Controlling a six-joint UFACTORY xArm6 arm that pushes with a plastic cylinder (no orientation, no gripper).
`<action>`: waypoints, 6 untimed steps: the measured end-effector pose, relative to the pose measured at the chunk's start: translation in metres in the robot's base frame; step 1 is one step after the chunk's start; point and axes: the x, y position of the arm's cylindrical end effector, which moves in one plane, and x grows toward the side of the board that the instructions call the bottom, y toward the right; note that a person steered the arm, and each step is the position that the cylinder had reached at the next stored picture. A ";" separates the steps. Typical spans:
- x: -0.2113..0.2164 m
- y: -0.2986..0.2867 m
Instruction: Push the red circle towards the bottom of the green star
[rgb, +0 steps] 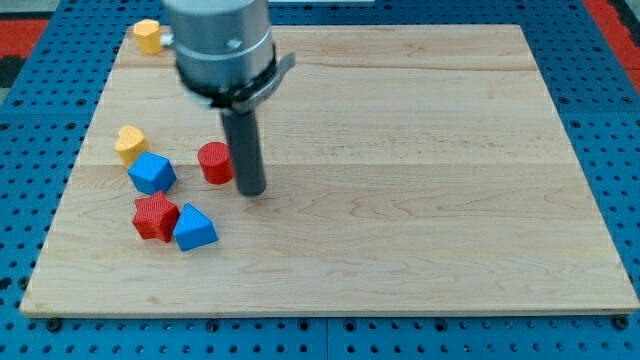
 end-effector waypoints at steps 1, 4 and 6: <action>-0.001 -0.038; -0.057 -0.013; -0.086 -0.043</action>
